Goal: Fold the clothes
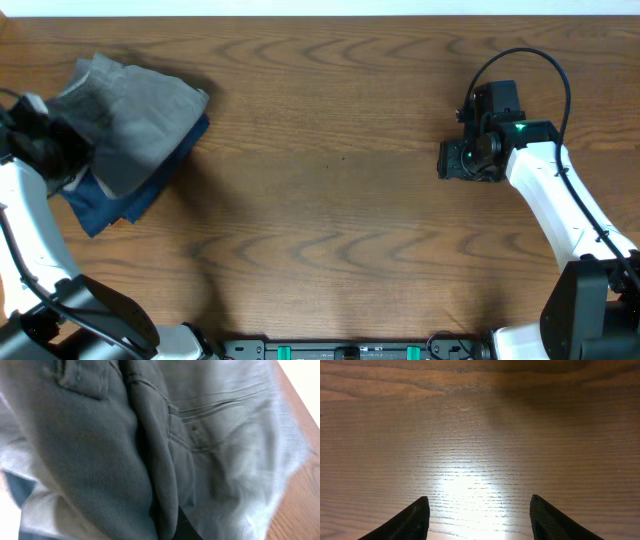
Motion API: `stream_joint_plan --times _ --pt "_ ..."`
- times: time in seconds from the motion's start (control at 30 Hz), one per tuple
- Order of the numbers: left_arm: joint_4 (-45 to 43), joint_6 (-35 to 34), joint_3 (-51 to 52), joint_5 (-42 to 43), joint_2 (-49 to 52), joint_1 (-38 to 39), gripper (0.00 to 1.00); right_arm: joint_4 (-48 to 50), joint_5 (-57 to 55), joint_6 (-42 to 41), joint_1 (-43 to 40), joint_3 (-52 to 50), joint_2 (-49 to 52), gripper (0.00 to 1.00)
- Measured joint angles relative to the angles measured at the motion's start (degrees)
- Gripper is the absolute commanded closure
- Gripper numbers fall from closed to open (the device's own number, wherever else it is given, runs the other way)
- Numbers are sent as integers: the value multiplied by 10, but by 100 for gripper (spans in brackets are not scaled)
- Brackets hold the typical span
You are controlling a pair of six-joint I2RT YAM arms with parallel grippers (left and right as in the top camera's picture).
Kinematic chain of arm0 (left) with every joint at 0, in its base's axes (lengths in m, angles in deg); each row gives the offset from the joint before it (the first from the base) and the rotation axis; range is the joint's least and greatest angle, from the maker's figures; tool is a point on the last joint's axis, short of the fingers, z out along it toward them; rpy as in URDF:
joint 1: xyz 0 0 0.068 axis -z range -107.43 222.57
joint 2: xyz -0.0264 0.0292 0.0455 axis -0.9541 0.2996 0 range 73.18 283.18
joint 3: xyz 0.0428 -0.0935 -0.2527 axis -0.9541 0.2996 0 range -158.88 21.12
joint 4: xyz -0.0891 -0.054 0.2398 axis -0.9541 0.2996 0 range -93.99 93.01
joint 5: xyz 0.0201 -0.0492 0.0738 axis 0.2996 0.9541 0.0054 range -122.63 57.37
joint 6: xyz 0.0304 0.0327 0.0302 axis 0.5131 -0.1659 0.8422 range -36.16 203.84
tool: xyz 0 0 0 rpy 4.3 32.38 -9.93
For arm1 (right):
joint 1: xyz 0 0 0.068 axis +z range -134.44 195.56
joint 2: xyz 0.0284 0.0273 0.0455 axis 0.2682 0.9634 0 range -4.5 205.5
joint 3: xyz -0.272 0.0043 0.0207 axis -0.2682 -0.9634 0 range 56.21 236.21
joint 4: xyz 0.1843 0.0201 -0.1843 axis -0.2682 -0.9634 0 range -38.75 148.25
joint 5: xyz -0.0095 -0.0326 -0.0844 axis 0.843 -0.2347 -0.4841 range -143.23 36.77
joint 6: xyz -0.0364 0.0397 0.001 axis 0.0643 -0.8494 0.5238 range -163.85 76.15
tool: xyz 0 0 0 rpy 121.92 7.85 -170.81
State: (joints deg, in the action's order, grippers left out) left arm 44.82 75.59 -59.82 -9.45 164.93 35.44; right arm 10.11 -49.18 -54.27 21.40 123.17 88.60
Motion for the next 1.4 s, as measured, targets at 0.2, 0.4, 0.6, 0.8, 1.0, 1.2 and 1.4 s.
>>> stream_joint_plan --times 0.2,0.4,0.6,0.8,1.0,1.2,1.4 --pt "16 -22 3 2 4 -30 12 0 0 0 0 0 0 37" --pt "20 -42 3 36 4 -43 2 -2 0 3 0 0 0 36" --pt "-29 -49 0 143 -30 -44 2 -4 0 4 0 0 0 36" --pt "-41 -55 -13 180 -101 -39 22 -4 0 4 0 0 0 36" --pt "-42 -54 -18 163 -84 -19 26 -5 0 4 0 0 0 36" --pt "-39 -55 -16 83 -14 -8 31 -17 0 4 0 0 0 36" --pt "-23 -70 -15 0 77 -17 30 -29 0 5 0 0 0 35"
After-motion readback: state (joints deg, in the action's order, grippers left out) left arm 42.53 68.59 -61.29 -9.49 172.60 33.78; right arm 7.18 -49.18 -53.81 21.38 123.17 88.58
